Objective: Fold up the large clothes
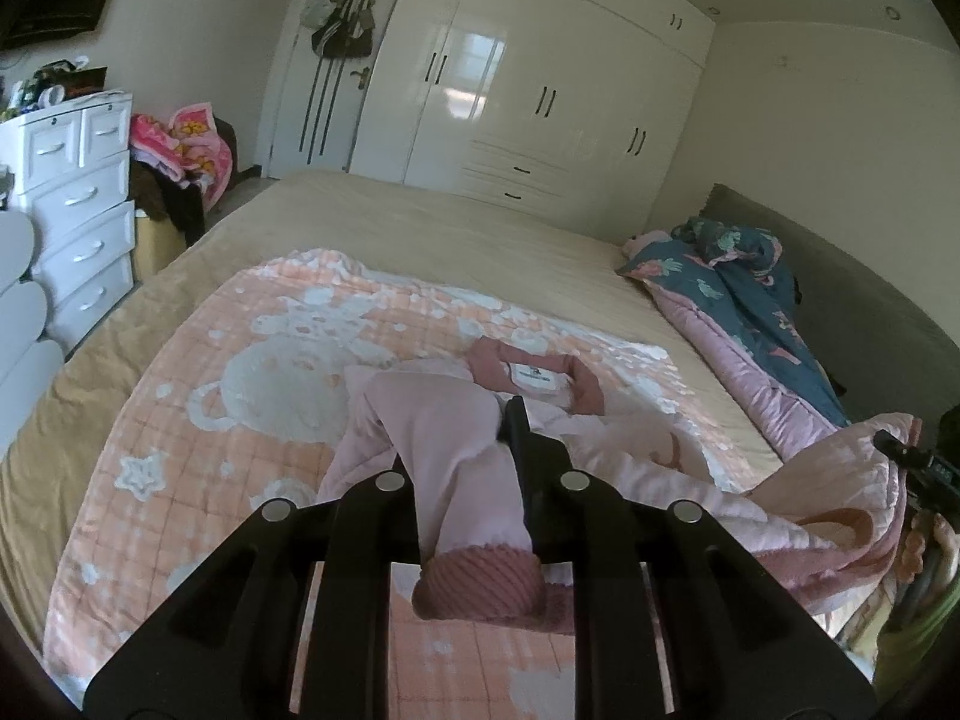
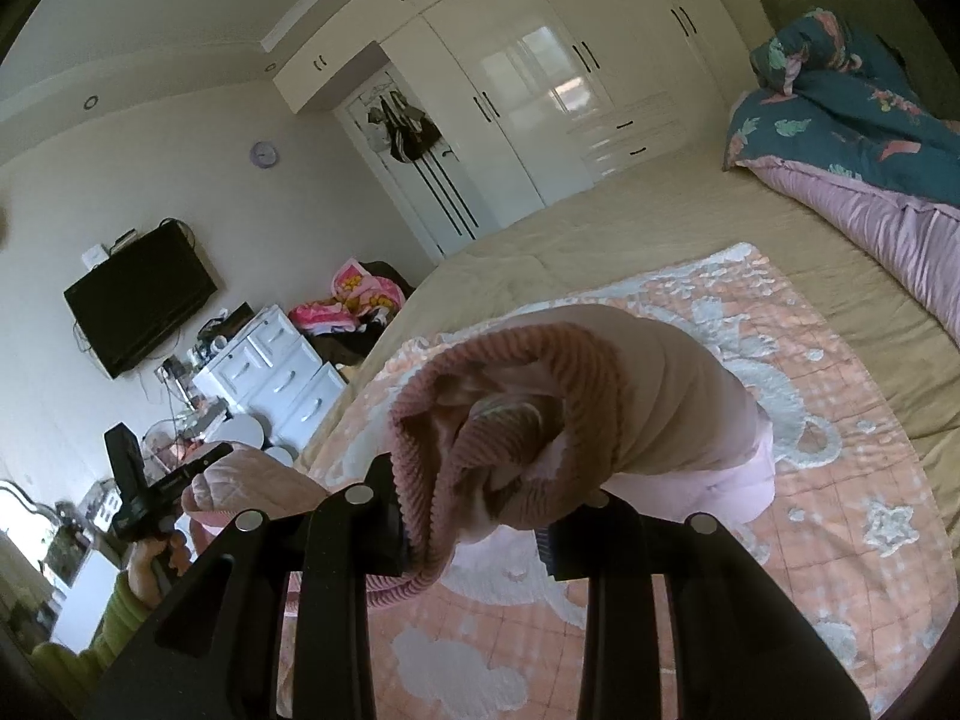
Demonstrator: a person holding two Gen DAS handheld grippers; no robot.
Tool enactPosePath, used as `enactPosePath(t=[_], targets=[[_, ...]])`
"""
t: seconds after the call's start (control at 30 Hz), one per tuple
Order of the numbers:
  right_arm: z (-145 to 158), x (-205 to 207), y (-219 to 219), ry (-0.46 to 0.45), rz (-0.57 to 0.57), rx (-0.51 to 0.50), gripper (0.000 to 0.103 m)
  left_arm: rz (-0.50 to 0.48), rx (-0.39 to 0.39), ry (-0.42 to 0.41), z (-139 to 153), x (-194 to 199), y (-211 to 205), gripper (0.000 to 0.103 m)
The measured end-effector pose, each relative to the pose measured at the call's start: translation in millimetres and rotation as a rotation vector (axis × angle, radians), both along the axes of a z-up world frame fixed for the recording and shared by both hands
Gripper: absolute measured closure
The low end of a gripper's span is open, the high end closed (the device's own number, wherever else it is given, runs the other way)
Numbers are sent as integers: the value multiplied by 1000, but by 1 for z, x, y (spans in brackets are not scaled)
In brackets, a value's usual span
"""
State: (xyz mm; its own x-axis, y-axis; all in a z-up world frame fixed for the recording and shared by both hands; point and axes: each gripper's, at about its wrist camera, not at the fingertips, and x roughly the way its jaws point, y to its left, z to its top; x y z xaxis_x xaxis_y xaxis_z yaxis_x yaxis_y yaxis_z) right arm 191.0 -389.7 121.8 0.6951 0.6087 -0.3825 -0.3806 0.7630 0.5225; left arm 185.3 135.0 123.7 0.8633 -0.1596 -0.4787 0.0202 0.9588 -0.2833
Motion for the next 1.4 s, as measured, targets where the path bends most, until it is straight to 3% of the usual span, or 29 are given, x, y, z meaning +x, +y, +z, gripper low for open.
enactPosePath(t=[0.4, 0.67, 0.87, 0.9, 1.0, 1.03, 1.1, 1.2, 1.4], targets=[[-9, 72, 0, 72, -38, 37, 73, 50, 61, 33, -5, 72, 4, 92], [-25, 144, 8, 125, -57, 9, 71, 82, 115, 72, -18, 130, 9, 91], [-51, 197, 12, 218, -79, 85, 66, 105, 131, 130, -40, 174, 14, 91], [-55, 205, 11, 234, -78, 111, 62, 109, 130, 139, -43, 180, 15, 91], [-64, 218, 0, 247, -103, 227, 30, 122, 115, 167, -55, 197, 19, 91], [-64, 220, -5, 233, -122, 251, 24, 125, 111, 175, -59, 201, 20, 91], [-65, 221, -14, 213, -141, 283, 22, 132, 109, 188, -68, 209, 21, 91], [-64, 218, -11, 191, -136, 215, 17, 137, 98, 207, -77, 222, 22, 89], [-89, 191, 74, 101, 15, -265, 14, 164, 71, 256, -86, 252, 22, 87]])
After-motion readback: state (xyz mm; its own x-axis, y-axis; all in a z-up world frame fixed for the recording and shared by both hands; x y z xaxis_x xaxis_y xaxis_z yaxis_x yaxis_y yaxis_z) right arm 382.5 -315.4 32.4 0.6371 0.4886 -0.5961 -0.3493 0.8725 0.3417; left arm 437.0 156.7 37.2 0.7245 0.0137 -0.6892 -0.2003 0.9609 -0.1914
